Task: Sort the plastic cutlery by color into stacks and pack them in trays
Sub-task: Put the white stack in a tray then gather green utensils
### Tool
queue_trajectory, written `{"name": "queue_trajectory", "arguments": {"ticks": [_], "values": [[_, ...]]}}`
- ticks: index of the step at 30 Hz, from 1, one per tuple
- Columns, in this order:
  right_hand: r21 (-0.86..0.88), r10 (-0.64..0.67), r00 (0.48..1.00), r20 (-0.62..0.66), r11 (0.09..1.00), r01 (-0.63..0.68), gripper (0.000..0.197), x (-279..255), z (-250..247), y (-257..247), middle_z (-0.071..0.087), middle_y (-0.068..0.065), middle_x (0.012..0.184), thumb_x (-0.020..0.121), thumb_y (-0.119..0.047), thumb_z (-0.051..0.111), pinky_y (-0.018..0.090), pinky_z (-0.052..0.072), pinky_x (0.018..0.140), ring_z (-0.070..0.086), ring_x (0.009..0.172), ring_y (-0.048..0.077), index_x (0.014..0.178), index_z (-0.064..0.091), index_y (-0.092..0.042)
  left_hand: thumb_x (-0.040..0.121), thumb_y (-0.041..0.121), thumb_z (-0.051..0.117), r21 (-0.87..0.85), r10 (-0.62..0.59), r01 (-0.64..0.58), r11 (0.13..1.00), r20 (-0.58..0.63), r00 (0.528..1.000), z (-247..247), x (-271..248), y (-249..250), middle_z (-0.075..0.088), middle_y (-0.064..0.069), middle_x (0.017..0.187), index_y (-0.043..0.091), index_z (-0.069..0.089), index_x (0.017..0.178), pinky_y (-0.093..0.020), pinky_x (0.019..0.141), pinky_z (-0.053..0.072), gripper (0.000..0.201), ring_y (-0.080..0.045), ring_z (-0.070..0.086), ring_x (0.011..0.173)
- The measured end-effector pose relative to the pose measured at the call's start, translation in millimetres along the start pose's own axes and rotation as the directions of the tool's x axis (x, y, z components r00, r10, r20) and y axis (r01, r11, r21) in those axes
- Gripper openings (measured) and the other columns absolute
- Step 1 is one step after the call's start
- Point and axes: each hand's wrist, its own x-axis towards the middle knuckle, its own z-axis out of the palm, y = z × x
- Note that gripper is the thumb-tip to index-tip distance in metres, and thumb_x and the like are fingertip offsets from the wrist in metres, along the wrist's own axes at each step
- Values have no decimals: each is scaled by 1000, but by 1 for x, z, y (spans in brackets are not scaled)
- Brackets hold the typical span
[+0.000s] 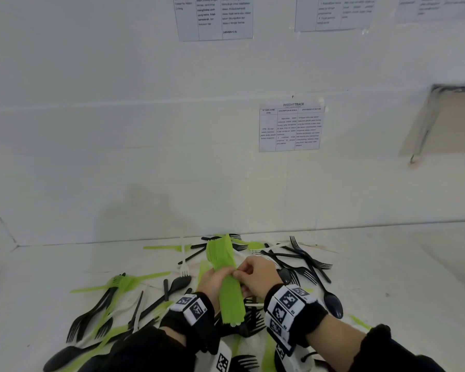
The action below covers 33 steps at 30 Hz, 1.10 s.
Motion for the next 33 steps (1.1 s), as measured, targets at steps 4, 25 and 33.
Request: {"name": "queue_trajectory", "arguments": {"ticks": [4, 25, 33], "values": [[48, 32, 998, 55, 998, -34, 23, 2, 0, 2, 55, 5, 64, 90, -5, 56, 15, 50, 40, 53, 33, 2, 70, 49, -14, 89, 5, 56, 14, 2, -2, 1000, 29, 1000, -1, 5, -3, 60, -12, 55, -4, 59, 86, -28, 45, 50, 11, -23, 59, 44], [-720, 176, 978, 113, 693, -42, 49, 118, -26, 7, 26, 12, 151, 97, -15, 36, 34, 28, 113, 31, 138, 28, 144, 26, -5, 80, 3, 69, 81, -36, 30, 996, 73, 997, -18, 37, 2, 55, -18, 54, -6, 59, 77, -32, 50, 48, 14, -25, 54, 47], [-808, 209, 970, 123, 588, -24, 39, 149, -19, 38, 49, 15, 137, 95, -16, 37, 41, 40, 104, 47, 126, 29, 134, 43, -10, 76, -2, 70, 120, -53, 43, 992, 84, 995, -19, 49, 2, 56, -16, 54, -4, 58, 75, -33, 52, 49, 13, -25, 54, 48]]}}
